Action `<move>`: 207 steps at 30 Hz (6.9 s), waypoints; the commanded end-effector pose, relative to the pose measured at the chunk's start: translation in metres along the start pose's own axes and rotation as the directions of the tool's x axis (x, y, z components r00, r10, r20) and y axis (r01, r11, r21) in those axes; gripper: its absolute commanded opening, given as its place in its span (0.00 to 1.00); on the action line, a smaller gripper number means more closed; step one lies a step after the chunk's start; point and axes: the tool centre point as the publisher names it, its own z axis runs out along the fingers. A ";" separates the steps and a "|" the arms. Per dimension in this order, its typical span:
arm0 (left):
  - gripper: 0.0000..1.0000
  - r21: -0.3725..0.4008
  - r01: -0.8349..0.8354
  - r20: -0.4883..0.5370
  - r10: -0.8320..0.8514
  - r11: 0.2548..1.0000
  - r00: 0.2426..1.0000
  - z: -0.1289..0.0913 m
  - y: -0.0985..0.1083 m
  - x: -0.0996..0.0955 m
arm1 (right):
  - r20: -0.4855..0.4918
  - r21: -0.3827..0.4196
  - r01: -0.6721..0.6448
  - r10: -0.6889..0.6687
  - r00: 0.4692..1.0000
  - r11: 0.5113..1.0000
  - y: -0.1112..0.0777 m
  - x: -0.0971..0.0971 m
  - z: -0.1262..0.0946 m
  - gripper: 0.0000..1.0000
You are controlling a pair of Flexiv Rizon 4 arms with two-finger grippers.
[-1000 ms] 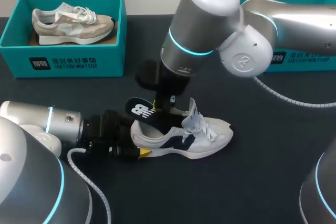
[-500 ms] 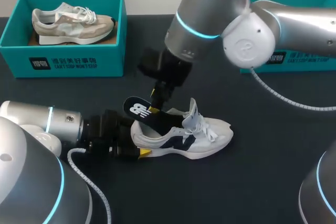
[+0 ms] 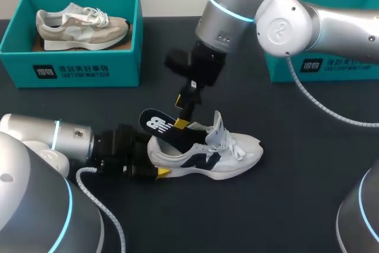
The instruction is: Take the shoe out of the shoebox, open the shoe tongue, remove and reinsert the insole, then place the shoe into the shoebox
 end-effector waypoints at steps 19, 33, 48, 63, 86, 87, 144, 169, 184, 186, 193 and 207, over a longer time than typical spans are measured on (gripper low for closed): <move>0.00 -0.002 0.000 0.000 0.000 1.000 1.000 0.004 0.006 0.000 | -0.250 -0.184 -0.073 0.025 0.968 0.980 0.005 0.013 0.034 1.00; 0.00 -0.002 0.000 0.000 0.000 1.000 1.000 0.004 0.006 0.000 | -0.292 -0.224 -0.066 -0.003 0.956 0.972 0.008 0.015 0.058 0.45; 0.00 -0.002 0.000 0.000 0.000 1.000 1.000 0.004 0.006 0.000 | -0.338 -0.207 -0.049 -0.025 0.941 0.977 0.006 0.009 0.058 0.00; 0.00 -0.002 0.000 0.000 0.000 1.000 1.000 0.004 0.006 0.000 | -0.184 -0.392 -0.052 -0.023 0.983 0.918 0.066 0.009 0.005 0.00; 0.00 -0.002 0.000 0.000 0.000 1.000 1.000 0.004 0.006 0.000 | -0.074 -0.670 -0.145 0.130 0.989 0.728 0.101 0.026 -0.044 0.00; 0.00 -0.002 0.000 0.000 0.000 1.000 1.000 0.004 0.006 0.000 | -0.117 -0.687 -0.179 0.136 0.984 0.705 0.105 0.029 -0.049 0.00; 0.00 -0.002 0.000 0.000 0.000 1.000 1.000 0.004 0.006 0.000 | -0.428 -0.740 -0.526 0.309 0.849 0.420 0.105 0.143 -0.217 0.00; 0.00 -0.002 0.000 0.000 0.000 1.000 1.000 0.004 0.006 0.000 | -0.499 -0.718 -0.582 0.302 0.813 0.381 0.090 0.218 -0.215 0.00; 0.00 -0.002 0.000 0.000 0.000 1.000 1.000 0.004 0.006 0.000 | -0.466 -0.738 -0.554 0.303 0.831 0.385 0.088 0.218 -0.214 0.00; 0.00 -0.002 0.000 0.000 0.000 1.000 1.000 0.004 0.006 0.000 | -0.466 -0.738 -0.554 0.303 0.831 0.385 0.088 0.218 -0.214 0.00; 0.00 -0.002 0.000 0.000 0.000 1.000 1.000 0.004 0.006 0.000 | -0.466 -0.738 -0.554 0.303 0.831 0.385 0.088 0.218 -0.214 0.00; 0.00 -0.002 0.000 0.000 0.000 1.000 1.000 0.004 0.006 0.000 | -0.405 -0.772 -0.481 0.261 0.876 0.416 0.093 0.220 -0.229 0.00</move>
